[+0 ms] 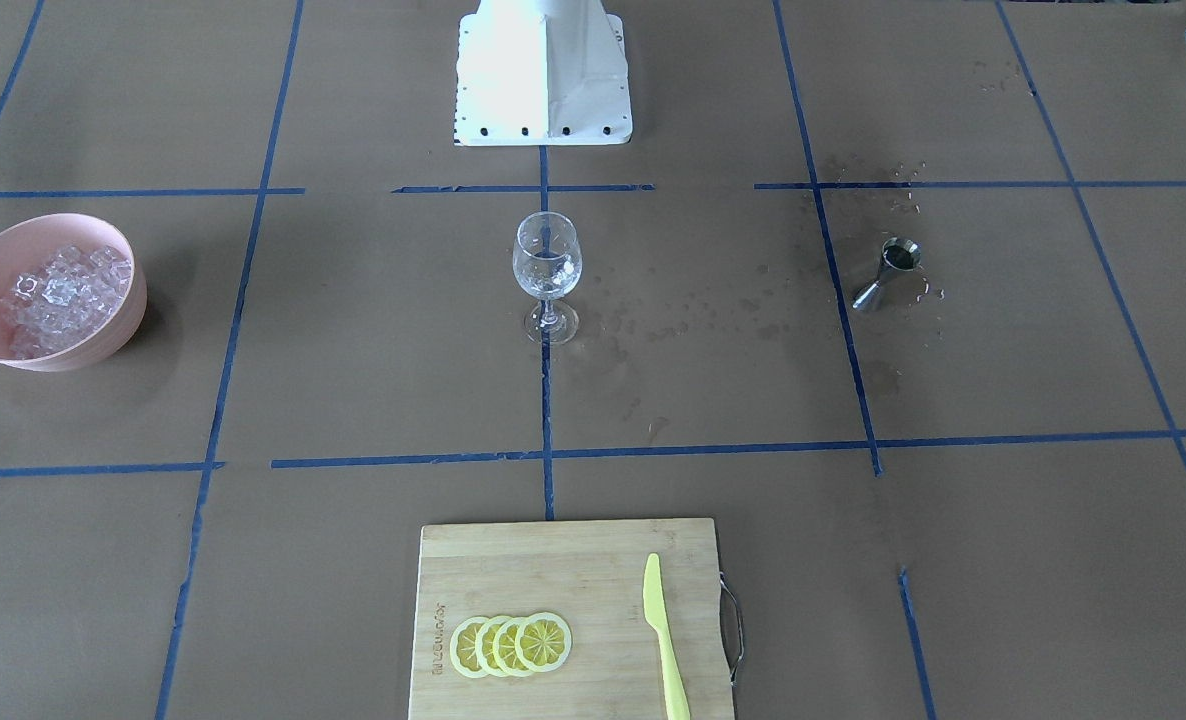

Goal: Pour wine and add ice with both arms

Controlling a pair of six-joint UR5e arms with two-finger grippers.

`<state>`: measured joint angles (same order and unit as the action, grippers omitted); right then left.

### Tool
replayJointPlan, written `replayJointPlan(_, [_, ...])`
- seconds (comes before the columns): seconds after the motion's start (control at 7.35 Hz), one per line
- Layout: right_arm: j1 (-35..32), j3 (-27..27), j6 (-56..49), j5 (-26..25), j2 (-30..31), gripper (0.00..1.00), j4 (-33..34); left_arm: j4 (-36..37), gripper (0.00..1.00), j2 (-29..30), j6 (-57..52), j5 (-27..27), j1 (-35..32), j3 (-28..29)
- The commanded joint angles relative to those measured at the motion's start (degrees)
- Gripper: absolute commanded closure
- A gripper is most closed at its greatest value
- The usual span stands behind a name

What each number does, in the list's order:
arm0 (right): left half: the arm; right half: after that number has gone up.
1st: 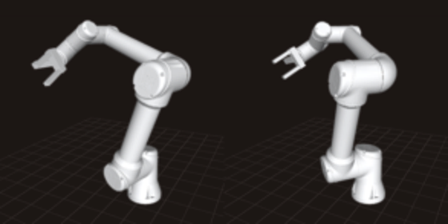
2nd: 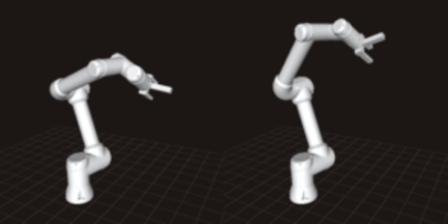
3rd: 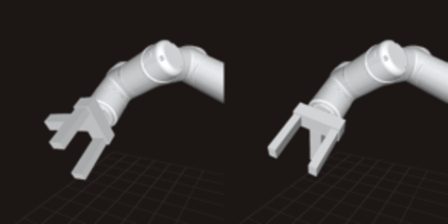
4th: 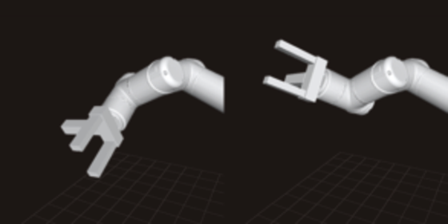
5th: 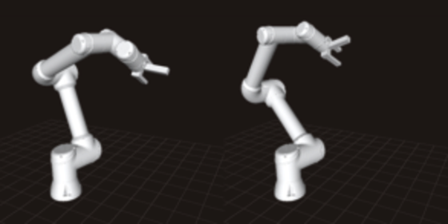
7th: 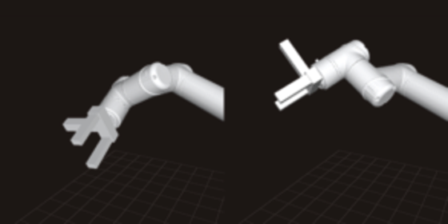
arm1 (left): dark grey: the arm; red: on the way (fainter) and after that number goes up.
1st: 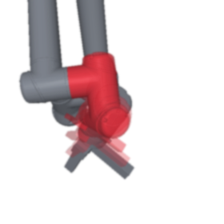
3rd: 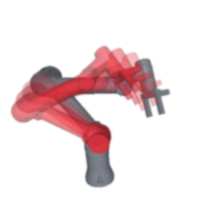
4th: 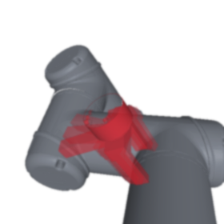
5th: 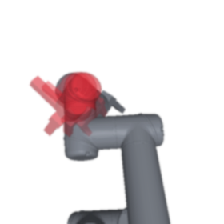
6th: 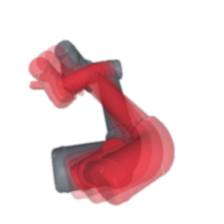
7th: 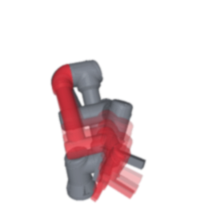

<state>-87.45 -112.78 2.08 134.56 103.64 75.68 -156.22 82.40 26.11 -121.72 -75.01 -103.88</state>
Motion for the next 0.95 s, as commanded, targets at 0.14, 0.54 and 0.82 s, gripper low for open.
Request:
replayJointPlan(0.14, [0.0,-0.1,0.4,0.0,0.1,0.00,0.0,-2.7,0.00,-1.4,15.4,23.7,21.6,-5.0])
replayJointPlan(0.54, [0.0,-0.2,0.4,0.0,0.1,0.00,0.0,-10.6,0.00,-6.3,18.2,44.2,37.0,-5.0])
replayJointPlan(0.82, [0.0,-0.3,0.5,0.0,0.1,0.00,0.0,-10.5,0.00,-6.9,20.0,59.4,48.5,-4.8])
